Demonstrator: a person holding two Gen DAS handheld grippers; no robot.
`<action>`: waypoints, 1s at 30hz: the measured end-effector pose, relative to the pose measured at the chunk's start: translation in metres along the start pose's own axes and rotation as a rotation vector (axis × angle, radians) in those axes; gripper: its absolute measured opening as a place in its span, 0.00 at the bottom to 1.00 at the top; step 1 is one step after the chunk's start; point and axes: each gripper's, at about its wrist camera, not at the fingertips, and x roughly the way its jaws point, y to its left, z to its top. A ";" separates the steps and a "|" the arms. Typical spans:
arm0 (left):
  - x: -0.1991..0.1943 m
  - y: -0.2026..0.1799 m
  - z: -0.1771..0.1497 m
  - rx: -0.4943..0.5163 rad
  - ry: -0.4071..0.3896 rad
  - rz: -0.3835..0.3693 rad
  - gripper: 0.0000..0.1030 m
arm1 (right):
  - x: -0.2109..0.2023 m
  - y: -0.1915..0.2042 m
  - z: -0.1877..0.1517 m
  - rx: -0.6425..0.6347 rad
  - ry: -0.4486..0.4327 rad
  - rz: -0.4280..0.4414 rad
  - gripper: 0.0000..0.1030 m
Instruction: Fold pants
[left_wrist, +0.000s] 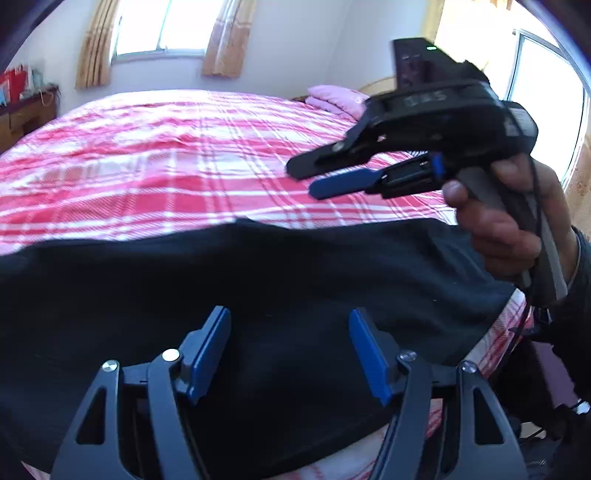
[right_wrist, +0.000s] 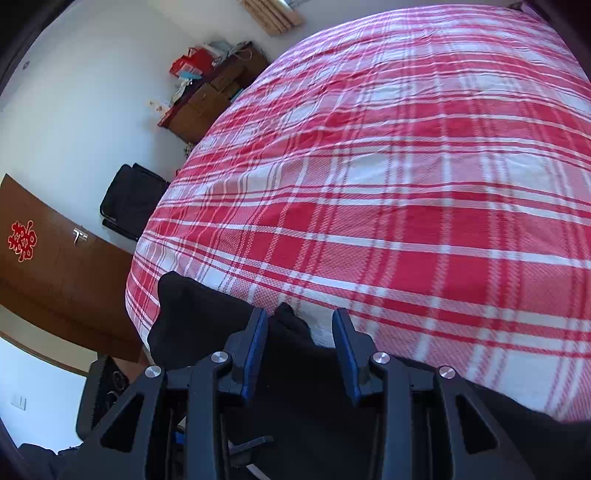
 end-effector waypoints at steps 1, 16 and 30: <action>-0.001 0.002 0.000 0.008 0.000 0.008 0.67 | 0.008 0.002 0.003 0.003 0.014 0.006 0.38; 0.007 0.012 -0.007 0.015 0.002 0.000 0.71 | 0.053 0.006 0.003 0.060 0.095 0.076 0.06; 0.008 -0.001 -0.012 0.069 0.007 0.026 0.78 | 0.042 -0.010 0.011 0.140 0.000 0.040 0.03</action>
